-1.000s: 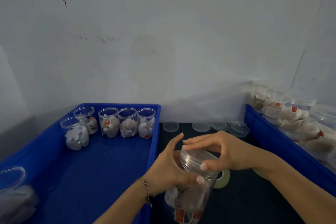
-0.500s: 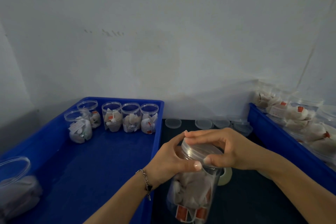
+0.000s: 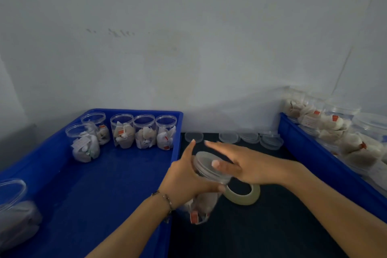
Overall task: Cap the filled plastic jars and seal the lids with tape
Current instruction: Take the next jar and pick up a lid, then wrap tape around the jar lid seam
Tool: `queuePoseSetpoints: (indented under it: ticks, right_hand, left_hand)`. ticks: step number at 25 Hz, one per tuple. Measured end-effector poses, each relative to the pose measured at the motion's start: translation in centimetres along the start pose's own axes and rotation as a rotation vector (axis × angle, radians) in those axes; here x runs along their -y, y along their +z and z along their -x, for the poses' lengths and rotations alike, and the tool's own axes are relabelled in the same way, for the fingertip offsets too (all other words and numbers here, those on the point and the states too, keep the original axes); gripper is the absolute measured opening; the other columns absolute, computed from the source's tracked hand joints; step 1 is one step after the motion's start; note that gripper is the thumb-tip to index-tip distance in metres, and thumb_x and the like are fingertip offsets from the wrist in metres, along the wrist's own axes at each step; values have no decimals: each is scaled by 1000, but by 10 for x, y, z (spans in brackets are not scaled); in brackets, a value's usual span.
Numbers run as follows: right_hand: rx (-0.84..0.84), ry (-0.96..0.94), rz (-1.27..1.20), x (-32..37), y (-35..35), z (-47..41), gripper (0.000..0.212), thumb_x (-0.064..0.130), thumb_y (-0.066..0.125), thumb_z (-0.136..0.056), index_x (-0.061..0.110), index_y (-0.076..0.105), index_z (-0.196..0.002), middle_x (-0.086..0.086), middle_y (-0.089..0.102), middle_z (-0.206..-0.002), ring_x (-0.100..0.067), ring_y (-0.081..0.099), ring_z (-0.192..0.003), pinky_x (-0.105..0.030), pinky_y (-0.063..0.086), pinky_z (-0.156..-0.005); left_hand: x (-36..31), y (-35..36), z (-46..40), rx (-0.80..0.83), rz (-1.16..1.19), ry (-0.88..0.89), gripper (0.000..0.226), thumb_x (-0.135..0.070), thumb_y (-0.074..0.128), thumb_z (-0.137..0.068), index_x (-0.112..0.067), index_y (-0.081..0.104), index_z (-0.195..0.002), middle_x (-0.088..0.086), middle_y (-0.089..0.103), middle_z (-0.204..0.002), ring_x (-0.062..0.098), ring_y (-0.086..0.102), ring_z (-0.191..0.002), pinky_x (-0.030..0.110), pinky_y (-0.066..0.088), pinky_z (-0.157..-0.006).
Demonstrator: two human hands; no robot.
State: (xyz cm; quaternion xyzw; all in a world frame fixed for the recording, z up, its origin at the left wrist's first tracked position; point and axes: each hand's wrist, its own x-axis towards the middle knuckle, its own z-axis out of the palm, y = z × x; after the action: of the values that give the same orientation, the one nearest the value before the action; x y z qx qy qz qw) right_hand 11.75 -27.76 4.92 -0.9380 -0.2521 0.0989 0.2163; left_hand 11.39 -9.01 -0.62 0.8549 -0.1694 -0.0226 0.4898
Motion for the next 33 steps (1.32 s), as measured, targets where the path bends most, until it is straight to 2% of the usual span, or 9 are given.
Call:
queuePoseSetpoints:
  ticks: [2, 7, 10, 16, 21, 24, 26, 29, 33]
  right_hand:
    - [106, -160, 39, 2, -1, -4, 65, 79, 36, -79, 67, 6, -136, 12, 10, -158, -7, 11, -144, -29, 21, -107]
    - [-86, -102, 141, 9, -3, -12, 65, 88, 38, -67, 68, 24, -126, 12, 43, -123, -8, 48, -107, -34, 45, -91]
    - [-158, -112, 168, 16, 0, -16, 63, 81, 37, -73, 55, 31, -131, 9, 45, -118, -11, 51, -100, -35, 47, -87]
    - [-268, -126, 184, 21, 11, -17, 61, 75, 26, -80, 44, 40, -131, 4, 59, -121, -15, 58, -104, -37, 49, -87]
    - [-373, 56, -146, -37, 25, -24, 61, 64, 31, -92, 33, 32, -144, 0, 52, -137, -13, 55, -116, -34, 44, -97]
    - [31, 323, 233, -94, 65, -10, 65, 50, 46, -95, 16, 30, -147, -6, 30, -153, -21, 32, -138, -33, 29, -111]
    - [110, 308, 294, -114, 94, 0, 66, 53, 47, -93, 12, 35, -143, -6, 26, -154, -19, 22, -143, -29, 23, -113]
    - [-59, 261, 341, -118, 103, 6, 34, 53, 50, -92, 20, 50, -100, 1, 56, -116, -12, 54, -104, -23, 40, -83]
    - [-204, 257, 344, -109, 93, 22, 28, 54, 42, -92, 27, 45, -92, 10, 55, -72, -3, 47, -57, -16, 36, -52]
  left_hand:
    - [-2, -4, -2, -9, 45, 21, 132, -44, 88, -45, -28, 9, -149, -28, 55, -107, -18, 55, -92, 2, 44, -74]
    - [-7, -10, 0, 85, 96, 3, 145, -42, 89, -42, -27, -7, -149, -35, 42, -118, -16, 45, -109, 1, 39, -84]
    - [-9, -10, 1, 24, 89, 26, 149, -48, 86, -40, -29, -16, -147, -16, 54, -126, -2, 55, -109, 18, 46, -93]
    - [-9, -1, 2, -72, -9, 45, 129, -50, 79, -47, -45, -8, -143, -23, 56, -110, -11, 56, -90, 3, 44, -68]
    - [-2, -12, 2, -205, -311, 67, 113, -71, 71, -45, -46, 17, -141, -23, 32, -118, 3, 31, -114, 28, 36, -96]
    - [7, -13, -1, -244, -369, 30, 96, -69, 70, -49, -36, 38, -133, -19, 42, -111, 11, 37, -115, 28, 38, -95]
    - [11, -5, -2, -190, -431, 35, 95, -67, 70, -51, -32, 38, -133, -18, 44, -109, 10, 39, -110, 24, 38, -92]
    - [19, 11, -4, -99, -537, 80, 87, -63, 70, -56, -32, 38, -131, -14, 47, -118, 8, 41, -109, 21, 38, -92]
    - [22, 20, -11, -69, -511, 31, 85, -63, 73, -57, -31, 37, -127, -11, 43, -122, 8, 39, -111, 20, 37, -91]
